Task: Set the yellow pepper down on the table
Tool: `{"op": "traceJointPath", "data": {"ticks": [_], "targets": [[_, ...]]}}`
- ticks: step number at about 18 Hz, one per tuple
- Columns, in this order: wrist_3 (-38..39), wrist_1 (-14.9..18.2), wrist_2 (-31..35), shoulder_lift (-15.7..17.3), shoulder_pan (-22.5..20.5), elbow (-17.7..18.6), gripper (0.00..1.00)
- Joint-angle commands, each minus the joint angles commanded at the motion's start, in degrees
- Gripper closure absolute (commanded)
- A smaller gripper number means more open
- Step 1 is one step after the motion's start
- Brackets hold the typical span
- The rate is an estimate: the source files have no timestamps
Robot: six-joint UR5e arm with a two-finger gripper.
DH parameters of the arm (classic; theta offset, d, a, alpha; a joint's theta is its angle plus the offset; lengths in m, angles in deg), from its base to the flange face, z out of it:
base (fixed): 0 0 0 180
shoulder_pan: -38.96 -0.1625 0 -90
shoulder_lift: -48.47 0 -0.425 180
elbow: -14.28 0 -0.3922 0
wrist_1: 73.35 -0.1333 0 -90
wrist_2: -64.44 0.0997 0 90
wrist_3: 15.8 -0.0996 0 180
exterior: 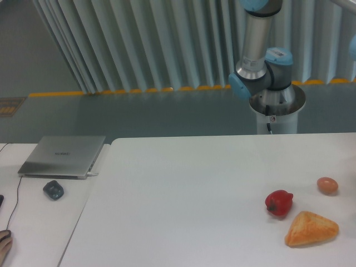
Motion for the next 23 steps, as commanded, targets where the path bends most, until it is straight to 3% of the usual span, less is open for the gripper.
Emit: {"op": "traceJointPath", "data": {"ticks": [9,14,23], "targets": [[-0.18,-6.24,-2.37,-4.21,-3.07,-0.53,0.00],[-1.58,-13.01,-2.37,-9.23,-3.52,-0.53,0.00],[-1.49,-14.16,-2.46,-10.46,-4.22,-0.53,0.00]]}}
